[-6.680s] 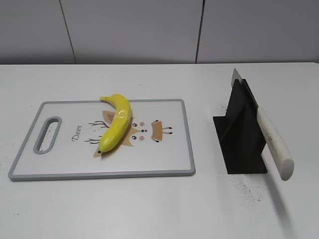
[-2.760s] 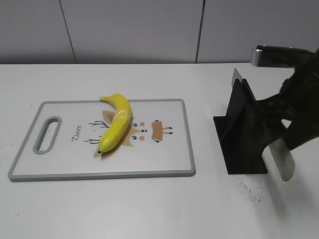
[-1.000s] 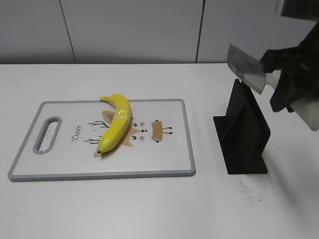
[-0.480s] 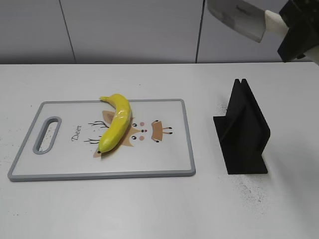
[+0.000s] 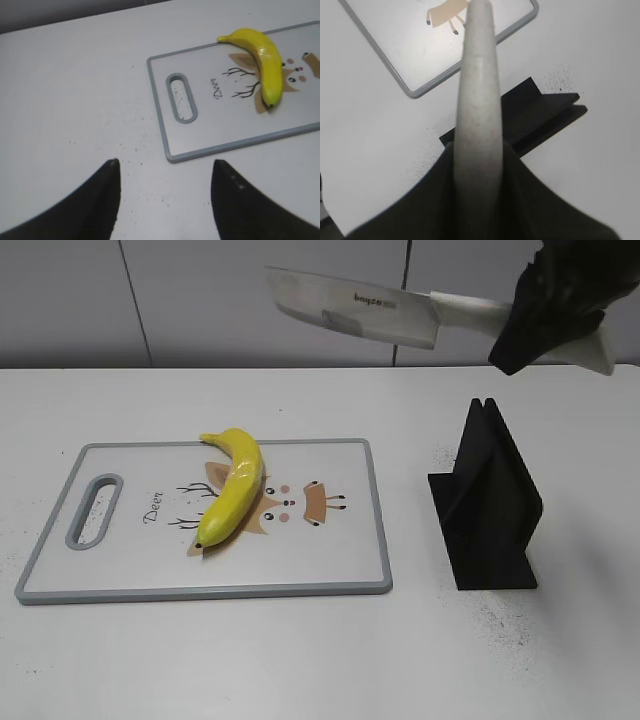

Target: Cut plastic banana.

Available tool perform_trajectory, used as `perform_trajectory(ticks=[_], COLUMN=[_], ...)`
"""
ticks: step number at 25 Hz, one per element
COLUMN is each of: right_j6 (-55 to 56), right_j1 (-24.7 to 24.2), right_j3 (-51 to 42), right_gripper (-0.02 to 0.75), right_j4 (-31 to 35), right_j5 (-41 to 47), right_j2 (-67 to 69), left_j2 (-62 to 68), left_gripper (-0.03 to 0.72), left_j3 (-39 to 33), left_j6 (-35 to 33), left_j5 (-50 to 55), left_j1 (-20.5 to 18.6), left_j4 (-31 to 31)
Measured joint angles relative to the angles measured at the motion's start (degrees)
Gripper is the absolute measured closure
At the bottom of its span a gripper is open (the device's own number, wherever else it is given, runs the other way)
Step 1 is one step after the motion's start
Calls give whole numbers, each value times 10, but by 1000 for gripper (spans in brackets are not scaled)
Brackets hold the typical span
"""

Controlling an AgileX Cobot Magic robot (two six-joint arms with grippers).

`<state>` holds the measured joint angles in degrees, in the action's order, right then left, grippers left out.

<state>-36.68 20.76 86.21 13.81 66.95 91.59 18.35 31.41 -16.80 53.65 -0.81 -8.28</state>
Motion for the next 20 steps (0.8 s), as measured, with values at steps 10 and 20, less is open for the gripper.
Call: perform_trajectory(ticks=[10, 20], right_j6=[-203, -382], right_j1=[31, 31], right_j3=[81, 111], right_gripper=[577, 577], right_j4=[38, 82], right_j5=[-1, -1], right_j2=[117, 189], left_j2=[268, 533], left_gripper=[137, 137], left_j3=[86, 269], left_j6=[-296, -674], left_j5=[-94, 0], left_j1=[14, 15], left_j4=[-156, -337])
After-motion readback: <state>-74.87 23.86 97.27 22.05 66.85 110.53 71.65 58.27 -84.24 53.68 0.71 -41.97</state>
